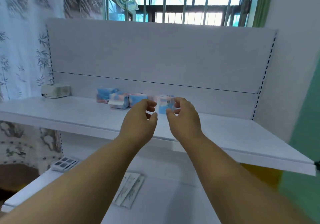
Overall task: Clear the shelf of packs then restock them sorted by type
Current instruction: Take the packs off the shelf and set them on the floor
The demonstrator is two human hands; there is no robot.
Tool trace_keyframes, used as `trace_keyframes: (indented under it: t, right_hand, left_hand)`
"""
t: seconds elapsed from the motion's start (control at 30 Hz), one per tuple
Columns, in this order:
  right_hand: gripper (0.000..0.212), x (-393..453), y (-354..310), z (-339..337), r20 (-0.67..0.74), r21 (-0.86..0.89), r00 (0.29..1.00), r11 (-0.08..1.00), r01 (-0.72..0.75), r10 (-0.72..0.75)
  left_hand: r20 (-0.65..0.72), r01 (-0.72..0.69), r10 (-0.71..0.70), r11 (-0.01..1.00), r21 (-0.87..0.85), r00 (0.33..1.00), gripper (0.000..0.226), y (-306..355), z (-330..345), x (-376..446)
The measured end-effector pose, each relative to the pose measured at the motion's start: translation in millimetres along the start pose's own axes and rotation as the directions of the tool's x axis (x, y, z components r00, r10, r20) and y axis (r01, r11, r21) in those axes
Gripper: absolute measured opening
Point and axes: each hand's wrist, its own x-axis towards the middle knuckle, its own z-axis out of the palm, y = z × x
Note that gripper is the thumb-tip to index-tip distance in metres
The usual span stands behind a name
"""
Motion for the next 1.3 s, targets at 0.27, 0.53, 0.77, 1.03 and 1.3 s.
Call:
trace_keyframes:
  t: [0.27,0.53,0.77,1.03,1.3]
  right_hand:
    - [0.051,134.6,40.1,66.4,0.22,-0.208,0.976,0.977,0.049,-0.002]
    - [0.052,202.5,55.6,130.1,0.256,-0.561,0.945,0.827,-0.026,0.204]
    - [0.071,211.7,74.5,131.9,0.061,-0.483,0.922,0.82,-0.308,0.382]
    - [0.046,182.3,70.6,94.7,-0.048,-0.037,0.898,0.898,-0.438,0.437]
    - [0.045,123.3,76.6,62.3,-0.042,0.204,0.905,0.89,-0.407,0.424]
  left_hand:
    - [0.011,0.041,-0.044,0.977,0.208,0.999,0.03,-48.3,30.6,121.3]
    - [0.116,-0.098,0.045,0.857,0.506,0.992,0.045,-111.8,63.2,221.7]
    - [0.364,-0.301,0.02,0.608,0.735,0.931,0.037,-148.9,86.3,273.6]
    - [0.355,-0.252,0.004,0.713,0.655,0.935,0.048,-135.5,68.5,257.5]
    - [0.219,-0.263,0.145,0.559,0.787,0.965,0.032,-110.3,68.3,212.8]
